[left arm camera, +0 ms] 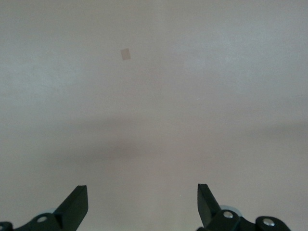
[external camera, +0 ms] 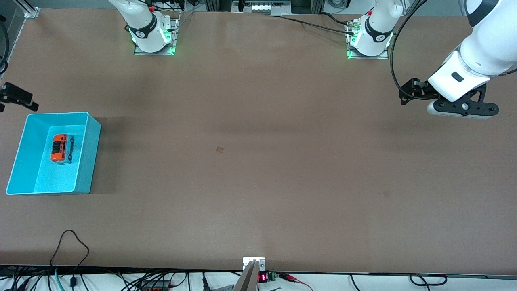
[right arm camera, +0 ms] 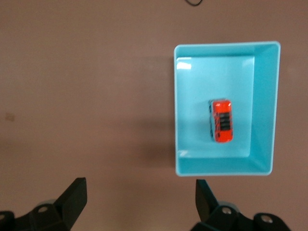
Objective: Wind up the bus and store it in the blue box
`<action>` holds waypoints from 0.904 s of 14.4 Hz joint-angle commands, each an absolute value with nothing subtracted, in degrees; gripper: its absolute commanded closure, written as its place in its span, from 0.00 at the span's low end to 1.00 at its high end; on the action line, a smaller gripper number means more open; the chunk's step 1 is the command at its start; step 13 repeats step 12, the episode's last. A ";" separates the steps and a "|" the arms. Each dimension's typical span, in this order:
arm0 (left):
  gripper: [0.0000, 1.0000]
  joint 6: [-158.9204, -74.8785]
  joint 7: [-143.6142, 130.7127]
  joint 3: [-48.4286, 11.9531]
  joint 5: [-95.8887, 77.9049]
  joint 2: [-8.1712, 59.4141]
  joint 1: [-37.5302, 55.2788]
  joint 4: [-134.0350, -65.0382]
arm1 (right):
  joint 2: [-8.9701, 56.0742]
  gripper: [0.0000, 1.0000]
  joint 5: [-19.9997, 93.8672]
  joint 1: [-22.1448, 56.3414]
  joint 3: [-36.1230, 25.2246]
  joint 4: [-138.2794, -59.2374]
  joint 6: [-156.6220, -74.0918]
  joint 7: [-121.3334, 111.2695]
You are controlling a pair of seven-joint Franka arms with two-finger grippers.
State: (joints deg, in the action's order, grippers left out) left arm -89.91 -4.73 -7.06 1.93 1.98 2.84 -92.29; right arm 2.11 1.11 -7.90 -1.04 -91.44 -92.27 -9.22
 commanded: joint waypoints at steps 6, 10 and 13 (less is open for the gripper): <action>0.00 -88.86 -5.36 -7.38 2.72 1.76 2.64 -91.32 | 4.13 0.00 -1.05 2.60 -7.35 -84.20 -83.50 -6.68; 0.00 -88.86 -5.27 -7.38 2.72 1.76 2.64 -91.41 | 4.66 0.00 -1.05 3.25 -8.26 -84.29 -84.02 -6.42; 0.00 -88.77 -5.27 -7.38 2.72 1.76 2.64 -91.41 | 4.66 0.00 -0.97 3.25 -8.17 -84.20 -84.11 -6.33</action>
